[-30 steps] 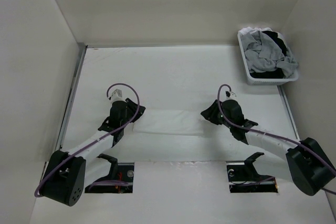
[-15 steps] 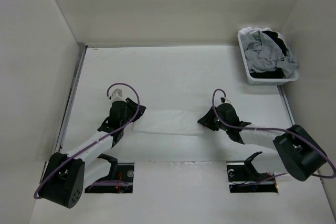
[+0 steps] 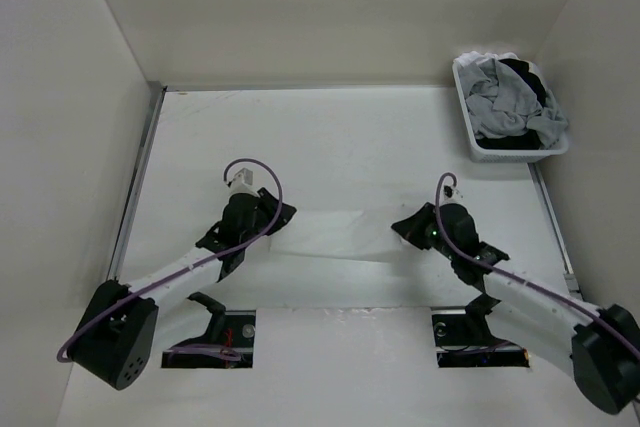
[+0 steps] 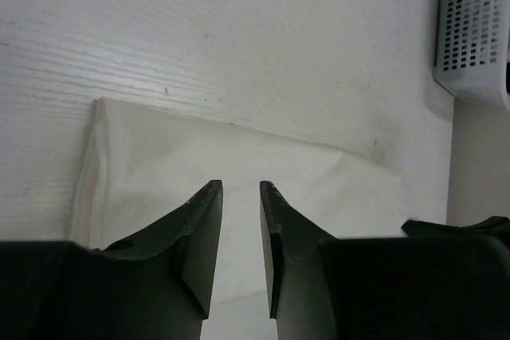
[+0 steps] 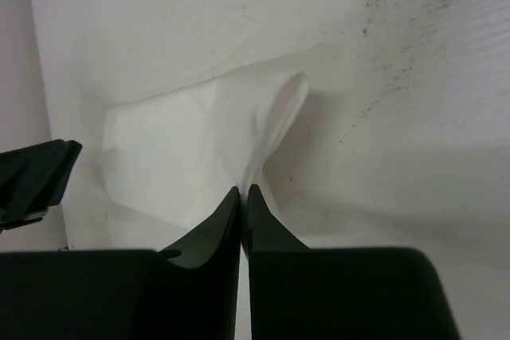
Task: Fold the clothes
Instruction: Fold the tank top
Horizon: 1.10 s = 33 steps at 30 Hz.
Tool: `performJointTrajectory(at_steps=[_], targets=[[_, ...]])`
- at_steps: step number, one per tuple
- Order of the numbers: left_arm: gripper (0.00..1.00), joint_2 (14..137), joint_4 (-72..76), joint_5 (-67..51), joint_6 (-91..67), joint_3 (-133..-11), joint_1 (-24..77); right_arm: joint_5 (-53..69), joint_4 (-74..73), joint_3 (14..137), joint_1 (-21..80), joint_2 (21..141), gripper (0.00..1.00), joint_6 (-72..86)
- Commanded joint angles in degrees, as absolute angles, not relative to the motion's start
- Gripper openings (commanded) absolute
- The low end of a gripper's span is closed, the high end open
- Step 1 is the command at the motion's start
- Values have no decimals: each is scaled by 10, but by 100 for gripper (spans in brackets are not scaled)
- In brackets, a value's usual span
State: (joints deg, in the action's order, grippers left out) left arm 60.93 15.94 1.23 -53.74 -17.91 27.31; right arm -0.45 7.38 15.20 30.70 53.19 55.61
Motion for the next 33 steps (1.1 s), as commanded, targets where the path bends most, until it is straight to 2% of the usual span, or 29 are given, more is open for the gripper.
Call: performJointTrajectory(at_steps=[1, 5, 9, 10, 15, 21, 27, 30, 33], targets=[[24, 613, 193, 22, -552, -212, 301, -54, -75, 196, 303, 456, 5, 515], [25, 603, 193, 26, -557, -218, 322, -85, -162, 285, 305, 466, 6, 455], [25, 571, 181, 25, -560, -217, 325, -105, -186, 374, 349, 547, 6, 429], [25, 536, 150, 18, -562, -220, 316, -132, -204, 429, 388, 597, 6, 430], [26, 463, 84, 4, -561, -238, 298, -164, -241, 524, 446, 683, 6, 445], [28, 362, 27, -14, -554, -243, 242, -185, -277, 651, 521, 825, 6, 461], [28, 327, 18, -84, -559, -236, 168, -187, -309, 785, 575, 988, 7, 475], [28, 326, 22, -89, -560, -235, 159, -185, -317, 849, 599, 1058, 12, 491], [28, 327, 30, -82, -561, -236, 167, -180, -307, 877, 614, 1093, 28, 514]])
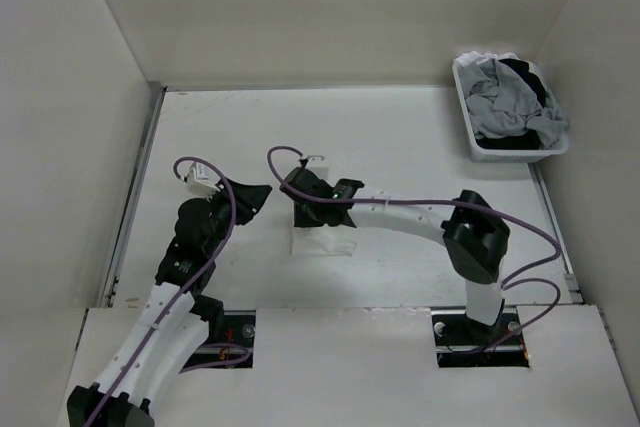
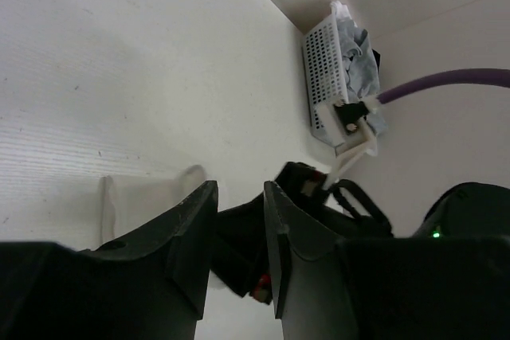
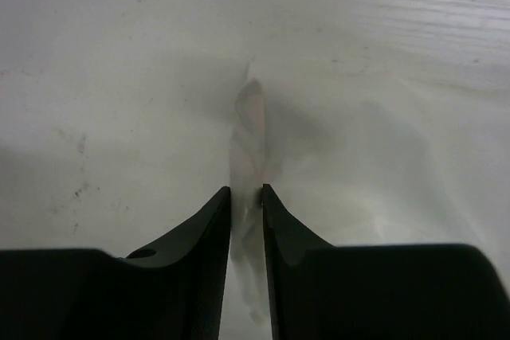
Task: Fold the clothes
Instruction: Fold the tank top
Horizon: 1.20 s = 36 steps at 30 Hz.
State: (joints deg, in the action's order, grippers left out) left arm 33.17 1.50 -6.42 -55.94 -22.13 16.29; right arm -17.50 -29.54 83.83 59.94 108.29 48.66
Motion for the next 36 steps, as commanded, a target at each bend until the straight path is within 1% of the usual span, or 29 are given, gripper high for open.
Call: performJointTrajectory(at_steps=[1, 3, 4, 8, 10, 13, 14, 15, 19, 23, 30, 36], targets=[[28, 327, 31, -78, -561, -236, 167, -183, -299, 876, 618, 1094, 34, 519], [28, 330, 28, -73, -557, -239, 167, -186, -277, 854, 624, 1074, 41, 524], [28, 331, 28, -71, -557, -239, 167, -187, -264, 838, 625, 1057, 42, 526], [28, 350, 39, -68, -561, -231, 170, -187, -199, 739, 627, 968, 42, 520], [28, 365, 51, -64, -562, -225, 181, -185, -161, 682, 625, 930, 34, 521], [27, 403, 72, -51, -562, -222, 217, -154, -86, 604, 606, 903, 10, 519], [27, 413, 78, -46, -562, -221, 230, -137, -58, 587, 603, 903, 6, 514], [26, 431, 91, -36, -561, -218, 254, -123, -26, 571, 600, 904, 3, 505], [23, 498, 135, -15, -562, -207, 322, -98, 96, 509, 584, 918, 3, 500], [20, 576, 170, -11, -568, -186, 357, -74, 162, 469, 557, 918, 3, 501], [18, 645, 199, 18, -564, -151, 356, -38, 226, 434, 501, 916, 4, 500], [17, 657, 185, 7, -564, -125, 348, -25, 259, 418, 451, 968, 4, 554]])
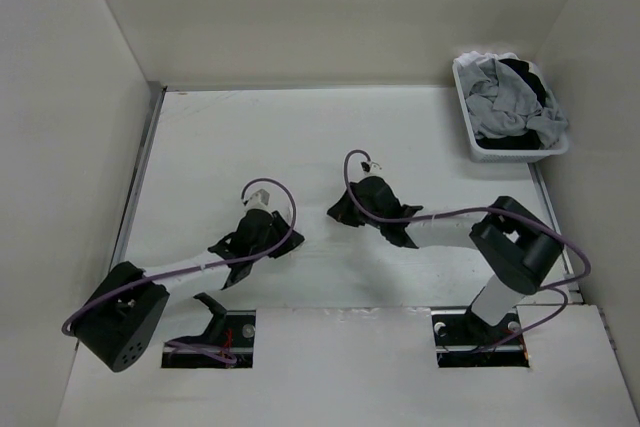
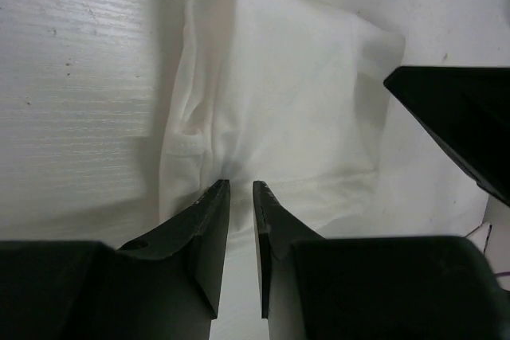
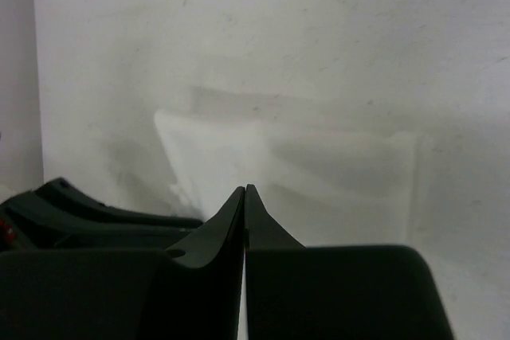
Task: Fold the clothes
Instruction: Fold the tank top
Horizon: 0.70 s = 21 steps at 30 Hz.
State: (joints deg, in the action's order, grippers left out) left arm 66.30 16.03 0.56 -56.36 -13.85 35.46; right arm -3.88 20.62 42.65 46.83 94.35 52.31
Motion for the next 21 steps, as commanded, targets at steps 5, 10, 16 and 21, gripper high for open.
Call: performJointTrajectory(at_steps=[5, 10, 16, 21], targets=[[17, 600, 134, 6, -564, -106, 335, -21, 251, 416, 422, 1002, 3, 588], [17, 550, 80, 8, -557, -92, 317, -19, 250, 410, 400, 1010, 3, 608], [18, 494, 28, 1, -534, -110, 286, -18, 256, 404, 400, 978, 10, 597], [22, 376, -62, 42, -492, -166, 279, -12, 241, 396, 402, 873, 26, 533]])
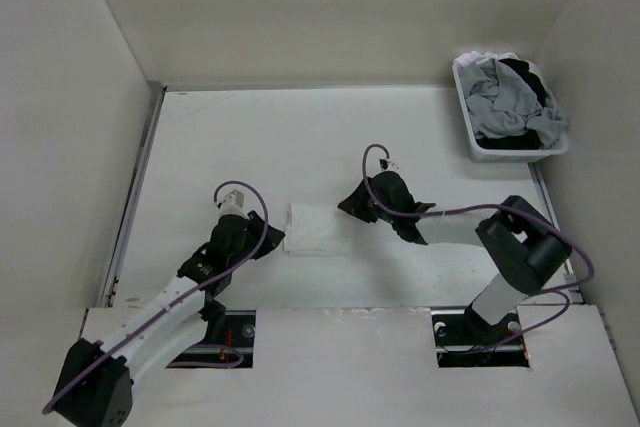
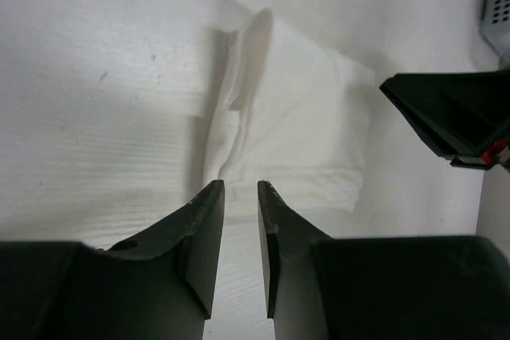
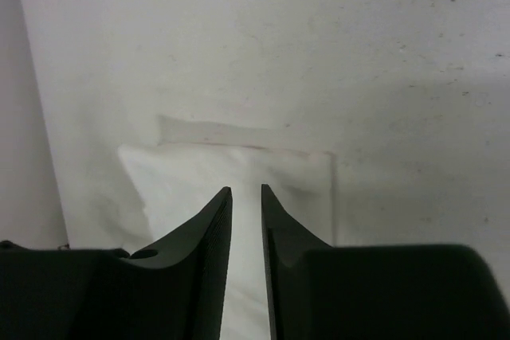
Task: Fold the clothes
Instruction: Fold the tank top
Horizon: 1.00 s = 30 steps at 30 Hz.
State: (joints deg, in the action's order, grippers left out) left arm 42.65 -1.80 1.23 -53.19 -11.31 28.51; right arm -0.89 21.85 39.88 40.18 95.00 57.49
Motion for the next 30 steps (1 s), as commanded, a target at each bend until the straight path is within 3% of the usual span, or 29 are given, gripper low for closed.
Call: performJointTrajectory(at_steps=[1, 7, 11, 16, 22, 30], targets=[[23, 364, -80, 64, -476, -177, 276, -16, 236, 393, 402, 848, 28, 520], [43, 358, -119, 120, -418, -210, 247, -43, 229, 375, 369, 726, 38, 427], [51, 352, -125, 121, -413, -217, 229, -83, 242, 364, 324, 671, 45, 388], [54, 379, -143, 124, -416, -231, 177, -160, 285, 317, 262, 632, 54, 387], [54, 395, -142, 111, -419, -216, 160, -207, 350, 233, 236, 634, 55, 438], [54, 383, -136, 111, -414, -214, 175, -194, 365, 235, 229, 664, 55, 446]])
